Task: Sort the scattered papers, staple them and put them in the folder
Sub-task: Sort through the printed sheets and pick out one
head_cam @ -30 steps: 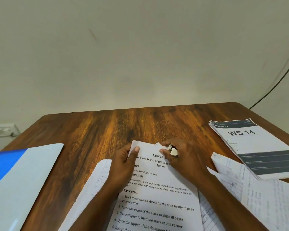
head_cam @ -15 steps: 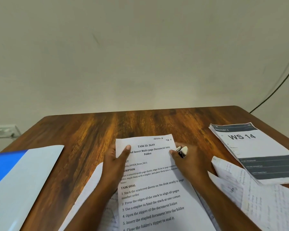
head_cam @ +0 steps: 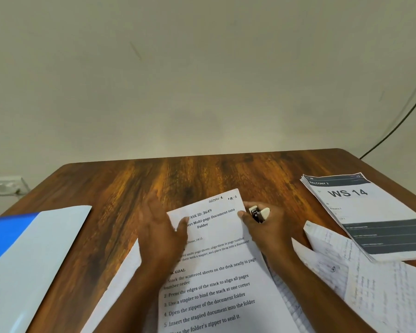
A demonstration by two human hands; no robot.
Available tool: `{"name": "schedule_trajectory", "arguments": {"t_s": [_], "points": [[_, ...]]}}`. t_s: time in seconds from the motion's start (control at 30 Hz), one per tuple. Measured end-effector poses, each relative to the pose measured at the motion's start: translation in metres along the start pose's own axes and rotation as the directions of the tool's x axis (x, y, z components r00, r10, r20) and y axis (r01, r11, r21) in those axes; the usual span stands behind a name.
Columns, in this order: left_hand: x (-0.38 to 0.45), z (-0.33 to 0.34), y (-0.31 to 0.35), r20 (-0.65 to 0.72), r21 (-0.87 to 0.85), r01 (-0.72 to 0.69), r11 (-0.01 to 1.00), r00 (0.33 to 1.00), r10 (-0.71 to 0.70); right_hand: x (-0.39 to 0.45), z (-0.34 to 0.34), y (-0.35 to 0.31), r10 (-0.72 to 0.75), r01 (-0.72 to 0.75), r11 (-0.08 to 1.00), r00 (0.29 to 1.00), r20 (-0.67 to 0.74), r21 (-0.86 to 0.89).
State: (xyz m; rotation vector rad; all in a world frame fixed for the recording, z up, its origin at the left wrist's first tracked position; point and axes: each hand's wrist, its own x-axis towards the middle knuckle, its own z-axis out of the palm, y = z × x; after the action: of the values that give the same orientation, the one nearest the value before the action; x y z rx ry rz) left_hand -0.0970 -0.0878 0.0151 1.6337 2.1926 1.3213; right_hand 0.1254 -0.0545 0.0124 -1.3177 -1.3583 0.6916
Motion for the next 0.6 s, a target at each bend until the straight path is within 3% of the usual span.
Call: {"name": "schedule_trajectory", "arguments": {"t_s": [0.07,0.17,0.3,0.43,0.6], "points": [[-0.001,0.002,0.004,0.004,0.032,-0.141,0.989,0.990,0.141,-0.002,0.005,0.000,-0.011,0.012,1.000,1.000,0.028,-0.013],[-0.004,0.015,0.002,0.114,-0.016,-0.275,0.961,0.955,0.275,-0.007,0.012,-0.002,-0.037,0.039,0.999,0.997,0.072,-0.023],[-0.005,0.022,0.001,0.175,-0.209,-0.367,0.907,0.898,0.404,-0.012,0.016,-0.004,-0.056,0.059,0.998,0.986,0.160,-0.015],[-0.002,0.019,0.003,0.101,-0.433,-0.266,0.861,0.935,0.340,-0.015,0.018,-0.007,-0.101,0.107,0.994,0.974,0.205,-0.021],[0.001,0.030,-0.005,0.209,-0.521,-0.036,0.853,0.963,0.169,-0.018,0.021,-0.009,-0.132,0.162,0.982,0.955,0.266,-0.094]]}}
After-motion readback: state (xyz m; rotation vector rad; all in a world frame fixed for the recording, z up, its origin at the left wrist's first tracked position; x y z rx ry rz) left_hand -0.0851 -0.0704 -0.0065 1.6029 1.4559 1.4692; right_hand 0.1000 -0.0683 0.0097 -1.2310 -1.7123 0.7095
